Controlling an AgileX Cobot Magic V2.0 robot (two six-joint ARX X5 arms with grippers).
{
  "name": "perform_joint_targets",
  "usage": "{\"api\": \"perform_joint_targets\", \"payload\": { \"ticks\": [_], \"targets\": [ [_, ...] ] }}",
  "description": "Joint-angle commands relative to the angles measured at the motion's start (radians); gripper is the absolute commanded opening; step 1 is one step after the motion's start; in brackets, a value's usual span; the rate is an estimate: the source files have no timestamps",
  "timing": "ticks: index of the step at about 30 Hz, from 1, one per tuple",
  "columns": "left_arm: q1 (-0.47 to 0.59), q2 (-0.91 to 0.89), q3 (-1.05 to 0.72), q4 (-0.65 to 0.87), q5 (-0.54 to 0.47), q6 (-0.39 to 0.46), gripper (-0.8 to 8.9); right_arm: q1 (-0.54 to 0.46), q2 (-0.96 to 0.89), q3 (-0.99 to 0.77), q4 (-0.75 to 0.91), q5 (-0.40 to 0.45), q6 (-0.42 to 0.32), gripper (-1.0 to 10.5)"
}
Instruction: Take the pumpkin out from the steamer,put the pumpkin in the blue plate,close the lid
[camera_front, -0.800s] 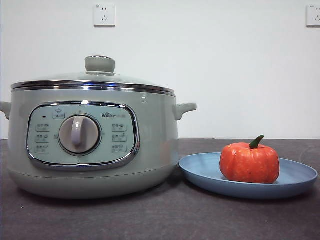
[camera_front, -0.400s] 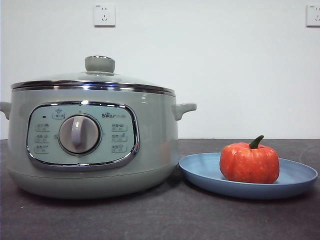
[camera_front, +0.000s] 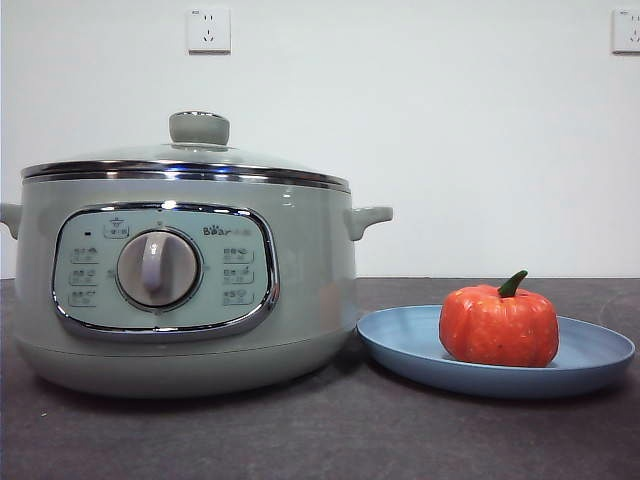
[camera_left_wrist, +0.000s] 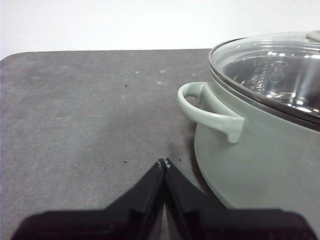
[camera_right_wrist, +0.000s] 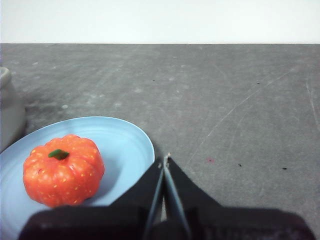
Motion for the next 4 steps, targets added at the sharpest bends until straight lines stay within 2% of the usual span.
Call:
{"api": "perform_joint_targets", "payload": {
  "ticks": [1, 4],
  "targets": [
    [0.002, -0.003, -0.016, 0.003, 0.005, -0.006, -0.03, 0.0, -0.003, -0.013, 0.005, 0.004, 0.01, -0.2],
    [0.003, -0.003, -0.016, 0.003, 0.005, -0.006, -0.03, 0.0, -0.003, -0.013, 0.005, 0.004, 0.01, -0.2]
  ]
}}
